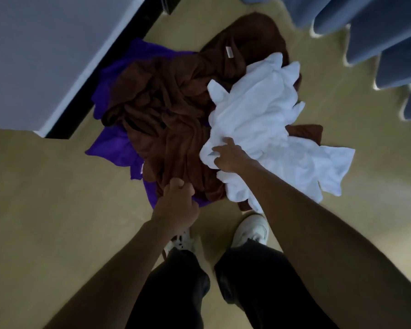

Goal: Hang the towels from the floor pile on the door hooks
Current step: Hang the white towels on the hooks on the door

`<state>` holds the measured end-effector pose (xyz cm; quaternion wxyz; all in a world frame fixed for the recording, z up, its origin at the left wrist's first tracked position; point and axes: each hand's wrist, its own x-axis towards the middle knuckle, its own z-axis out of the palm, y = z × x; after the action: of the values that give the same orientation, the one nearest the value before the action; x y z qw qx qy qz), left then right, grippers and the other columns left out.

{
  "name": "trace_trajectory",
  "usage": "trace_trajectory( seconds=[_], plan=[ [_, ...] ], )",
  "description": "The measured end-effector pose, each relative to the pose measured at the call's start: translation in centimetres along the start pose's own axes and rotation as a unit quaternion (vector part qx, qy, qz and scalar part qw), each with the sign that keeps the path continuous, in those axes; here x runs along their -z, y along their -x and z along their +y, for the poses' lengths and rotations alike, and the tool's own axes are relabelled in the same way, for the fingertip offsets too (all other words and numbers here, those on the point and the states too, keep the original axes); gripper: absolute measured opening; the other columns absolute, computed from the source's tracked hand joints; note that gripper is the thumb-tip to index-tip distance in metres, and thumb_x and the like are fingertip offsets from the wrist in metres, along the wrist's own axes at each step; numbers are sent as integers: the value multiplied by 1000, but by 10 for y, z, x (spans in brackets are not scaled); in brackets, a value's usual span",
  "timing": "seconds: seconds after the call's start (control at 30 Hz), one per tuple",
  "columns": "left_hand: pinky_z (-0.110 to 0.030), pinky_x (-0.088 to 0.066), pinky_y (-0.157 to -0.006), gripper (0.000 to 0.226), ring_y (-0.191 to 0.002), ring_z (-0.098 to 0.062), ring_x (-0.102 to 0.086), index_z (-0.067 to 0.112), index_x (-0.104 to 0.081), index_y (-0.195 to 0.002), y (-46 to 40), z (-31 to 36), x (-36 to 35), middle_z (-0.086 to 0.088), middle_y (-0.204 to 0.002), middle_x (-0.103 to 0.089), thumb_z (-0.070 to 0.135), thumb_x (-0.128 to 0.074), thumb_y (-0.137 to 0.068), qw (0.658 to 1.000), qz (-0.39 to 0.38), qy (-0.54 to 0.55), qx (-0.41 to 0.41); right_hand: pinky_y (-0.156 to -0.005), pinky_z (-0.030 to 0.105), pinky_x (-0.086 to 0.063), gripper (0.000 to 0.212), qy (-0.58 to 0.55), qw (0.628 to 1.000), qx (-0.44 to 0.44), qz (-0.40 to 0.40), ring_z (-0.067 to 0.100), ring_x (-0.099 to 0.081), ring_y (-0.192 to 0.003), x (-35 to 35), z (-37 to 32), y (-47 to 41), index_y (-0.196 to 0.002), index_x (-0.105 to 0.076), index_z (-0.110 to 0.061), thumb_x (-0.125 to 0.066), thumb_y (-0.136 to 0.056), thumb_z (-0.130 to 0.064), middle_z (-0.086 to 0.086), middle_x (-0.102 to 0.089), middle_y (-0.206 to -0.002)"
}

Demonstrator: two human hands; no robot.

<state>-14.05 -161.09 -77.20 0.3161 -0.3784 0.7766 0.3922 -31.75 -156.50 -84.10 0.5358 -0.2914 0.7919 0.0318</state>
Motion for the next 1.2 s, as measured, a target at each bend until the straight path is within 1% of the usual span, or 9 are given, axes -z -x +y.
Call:
trace_trajectory(
  seconds=[0.23, 0.4, 0.53, 0.63, 0.7, 0.77, 0.93, 1.1, 1.2],
  plan=[
    [-38, -40, -96, 24, -117, -28, -42, 9, -49, -114, 51, -10, 12, -10, -122, -41, 14, -43, -91, 998, -41, -25, 45, -84, 37, -41, 28, -2, 998, -21, 66, 35, -49, -112, -2, -11, 54, -109, -59, -1, -40, -93, -15, 18, -56, -115],
    [-38, -42, -94, 23, -115, -25, -46, 9, -51, -113, 136, 58, 81, -10, -120, -47, 16, -41, -93, 999, -29, -22, 9, -83, 36, -45, 21, -90, 988, 59, 107, 29, -47, -105, 74, -28, 200, -106, -55, -11, -47, -86, -8, -4, -44, -82],
    [-37, -42, -98, 26, -115, -24, -46, 9, -54, -115, 217, 143, 174, -10, -121, -46, 14, -41, -92, 997, 51, 20, -49, -76, 35, -47, 18, -85, 972, 116, 187, 25, -56, -83, 175, -62, 328, -98, -58, -13, -52, -82, -7, 9, -55, -91],
    [-31, -36, -105, 37, -125, -22, -42, 12, -44, -132, 280, 212, 247, -8, -134, -43, 12, -42, -95, 981, 125, 73, -126, -63, 27, -39, 24, -117, 962, 179, 168, 7, -53, -65, 246, -95, 419, -82, -58, -23, -50, -81, 0, -7, -60, -76],
    [-19, -31, -104, 41, -126, -21, -45, 7, -45, -135, 317, 251, 291, -9, -136, -48, 5, -42, -94, 966, 151, 98, -184, -60, 33, -42, 34, -127, 949, 230, 173, 14, -54, -62, 282, -118, 471, -71, -52, -31, -48, -79, 2, -4, -59, -70],
    [-15, -33, -92, 35, -116, -24, -54, 1, -54, -123, 352, 276, 328, -13, -123, -59, -2, -43, -90, 961, 155, 95, -210, -61, 34, -45, 38, -129, 928, 291, 196, 21, -55, -64, 308, -136, 515, -68, -49, -32, -49, -79, 4, 2, -59, -70],
    [-9, -34, -64, 24, -82, -12, -51, 11, -65, -105, 454, 283, 395, -6, -97, -65, 5, -51, -86, 954, 227, 71, -184, -56, 21, -39, 37, -142, 887, 385, 213, 10, -47, -57, 341, -179, 601, -71, -50, -23, -47, -79, 12, 12, -55, -64],
    [-12, -35, -56, 16, -69, -9, -50, 20, -62, -80, 552, 269, 428, 8, -72, -57, 9, -51, -81, 938, 304, 91, -138, -55, 10, -40, 31, -119, 872, 439, 179, 4, -52, -61, 346, -237, 661, -73, -53, -32, -53, -79, -2, -11, -59, -69],
    [-20, -36, -59, 14, -69, -8, -50, 19, -61, -79, 600, 255, 438, 9, -69, -55, 10, -51, -81, 921, 356, 112, -108, -61, 17, -40, 20, -78, 866, 480, 118, 3, -50, -60, 346, -273, 691, -78, -58, -27, -58, -80, -8, -14, -57, -62]
  ],
)
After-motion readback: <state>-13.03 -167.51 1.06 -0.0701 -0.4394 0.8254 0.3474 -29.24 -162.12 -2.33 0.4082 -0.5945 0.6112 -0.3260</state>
